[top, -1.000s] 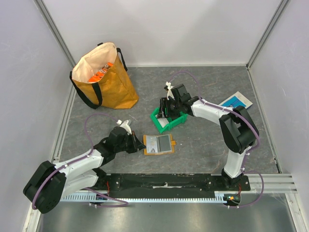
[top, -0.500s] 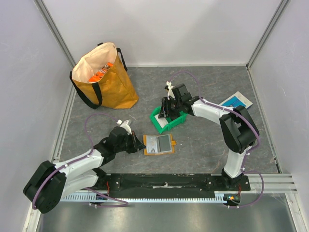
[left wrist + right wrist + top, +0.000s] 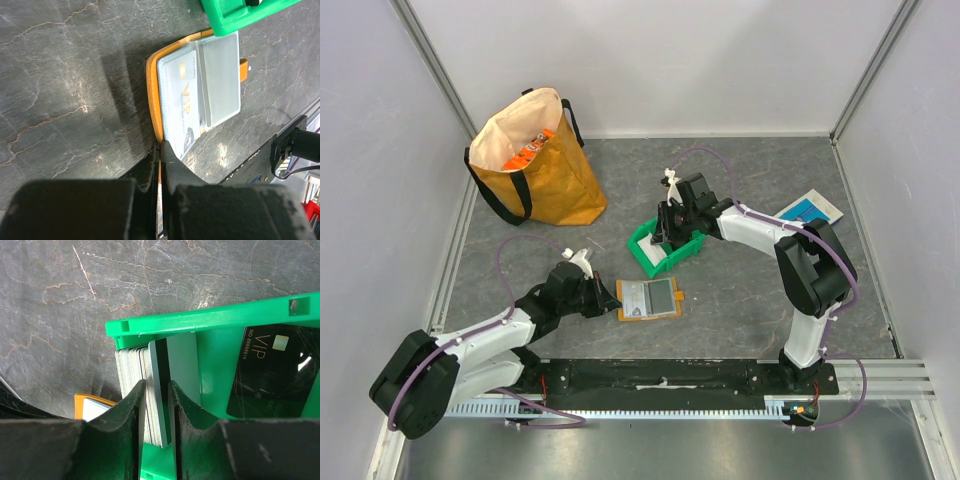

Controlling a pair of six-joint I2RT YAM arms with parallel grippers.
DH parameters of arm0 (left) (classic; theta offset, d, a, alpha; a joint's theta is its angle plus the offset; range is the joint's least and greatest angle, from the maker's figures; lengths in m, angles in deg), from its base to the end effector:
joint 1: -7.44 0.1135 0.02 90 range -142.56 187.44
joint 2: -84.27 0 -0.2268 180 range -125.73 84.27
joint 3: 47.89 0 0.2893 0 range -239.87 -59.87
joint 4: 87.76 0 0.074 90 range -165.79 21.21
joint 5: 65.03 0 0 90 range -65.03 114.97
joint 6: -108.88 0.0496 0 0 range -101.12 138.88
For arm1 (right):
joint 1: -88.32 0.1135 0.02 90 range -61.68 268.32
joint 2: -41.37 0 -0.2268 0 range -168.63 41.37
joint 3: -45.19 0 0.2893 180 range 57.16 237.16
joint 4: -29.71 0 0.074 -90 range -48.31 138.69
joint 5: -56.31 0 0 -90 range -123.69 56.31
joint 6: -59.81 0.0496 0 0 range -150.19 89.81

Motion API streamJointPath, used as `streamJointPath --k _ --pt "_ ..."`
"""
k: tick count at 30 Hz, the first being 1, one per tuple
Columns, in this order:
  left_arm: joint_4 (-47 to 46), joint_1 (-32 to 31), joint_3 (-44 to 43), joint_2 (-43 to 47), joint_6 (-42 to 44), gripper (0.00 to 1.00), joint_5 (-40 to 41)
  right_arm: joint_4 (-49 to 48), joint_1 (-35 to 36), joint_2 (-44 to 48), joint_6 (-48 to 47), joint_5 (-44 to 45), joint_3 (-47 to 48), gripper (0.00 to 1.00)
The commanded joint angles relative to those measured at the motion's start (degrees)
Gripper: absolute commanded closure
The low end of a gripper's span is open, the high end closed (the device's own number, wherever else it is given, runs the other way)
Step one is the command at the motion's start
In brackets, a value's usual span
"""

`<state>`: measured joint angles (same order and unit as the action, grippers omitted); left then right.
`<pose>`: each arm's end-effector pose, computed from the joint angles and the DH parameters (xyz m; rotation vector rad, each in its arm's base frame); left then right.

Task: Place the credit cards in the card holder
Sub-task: Pick up the credit card from the storage box.

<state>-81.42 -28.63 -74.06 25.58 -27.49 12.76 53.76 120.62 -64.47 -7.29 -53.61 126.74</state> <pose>0.1890 -0.1506 0.0749 -0.0943 2.4314 -0.9617 0.3509 0.2418 0.1226 -0.3751 2.5030 0.8381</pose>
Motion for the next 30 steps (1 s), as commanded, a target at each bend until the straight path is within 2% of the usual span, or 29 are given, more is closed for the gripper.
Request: streamJointPath --k 1,3,11,22,30 --pt "-0.9 0.0 -2.0 -0.5 2.2 0.98 -0.4 -0.6 -0.4 2.0 -0.2 -2.3 1.8 0.7" --pt "-1.0 0.0 -2.1 -0.7 2.2 0.98 -0.5 -0.6 -0.6 2.0 -0.2 -2.5 1.8 0.76" --pt "-1.3 0.0 -2.3 -1.3 2.3 0.98 -0.9 -0.6 -1.4 2.6 -0.2 -1.7 1.5 0.84" --pt "-1.3 0.0 -2.1 -1.0 2.2 0.98 -0.9 0.0 -1.9 0.4 -0.7 2.9 0.5 0.84" --pt "-1.3 0.0 -1.9 -1.0 2.2 0.98 -1.0 1.1 -1.4 -0.6 -2.0 4.9 -0.1 0.8"
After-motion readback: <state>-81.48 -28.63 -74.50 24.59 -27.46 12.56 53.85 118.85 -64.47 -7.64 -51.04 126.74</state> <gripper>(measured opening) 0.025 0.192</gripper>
